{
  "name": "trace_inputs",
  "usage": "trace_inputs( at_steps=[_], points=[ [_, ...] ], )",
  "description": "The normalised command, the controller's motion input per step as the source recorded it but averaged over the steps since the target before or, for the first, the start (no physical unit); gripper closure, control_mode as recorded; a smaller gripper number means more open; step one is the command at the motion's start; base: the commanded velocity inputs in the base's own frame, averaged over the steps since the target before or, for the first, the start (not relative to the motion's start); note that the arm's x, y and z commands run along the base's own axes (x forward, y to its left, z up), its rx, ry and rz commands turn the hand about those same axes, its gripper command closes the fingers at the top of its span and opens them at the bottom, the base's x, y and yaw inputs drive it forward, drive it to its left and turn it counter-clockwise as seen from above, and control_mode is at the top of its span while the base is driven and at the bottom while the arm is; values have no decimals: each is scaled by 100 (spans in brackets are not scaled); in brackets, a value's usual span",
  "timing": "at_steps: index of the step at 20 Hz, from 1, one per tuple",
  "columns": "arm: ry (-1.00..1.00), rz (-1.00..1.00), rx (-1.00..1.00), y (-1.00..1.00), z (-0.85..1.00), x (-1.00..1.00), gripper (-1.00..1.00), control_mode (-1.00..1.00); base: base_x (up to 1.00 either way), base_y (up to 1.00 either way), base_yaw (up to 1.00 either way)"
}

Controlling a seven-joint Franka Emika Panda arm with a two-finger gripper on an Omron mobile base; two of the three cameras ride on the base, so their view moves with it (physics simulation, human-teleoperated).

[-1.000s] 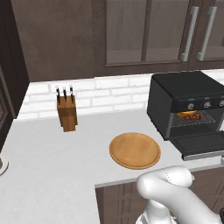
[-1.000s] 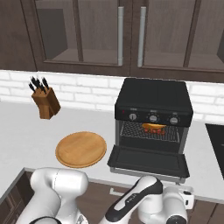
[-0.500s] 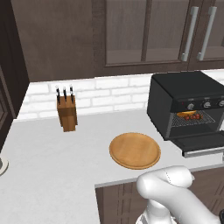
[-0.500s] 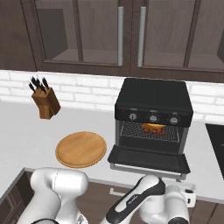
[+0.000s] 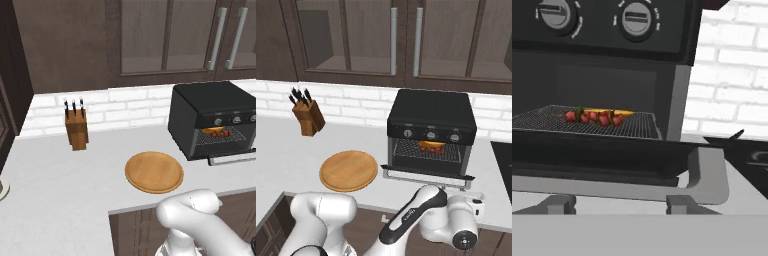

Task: Pick up the kebab skewer and baguette bread, and place them inside the toaster oven. Close the toaster oven door and start by setting the timer.

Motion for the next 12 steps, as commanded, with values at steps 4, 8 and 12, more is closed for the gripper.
trace_inputs(
  at_steps=[4,8,12],
  points=[
    [0,0,0,9,47,70,-100,-100,0,0,0],
    [0,0,0,9,36,62,-100,-100,0,0,0],
    [0,0,0,7,14,54,-100,-100,0,0,0]
  ],
)
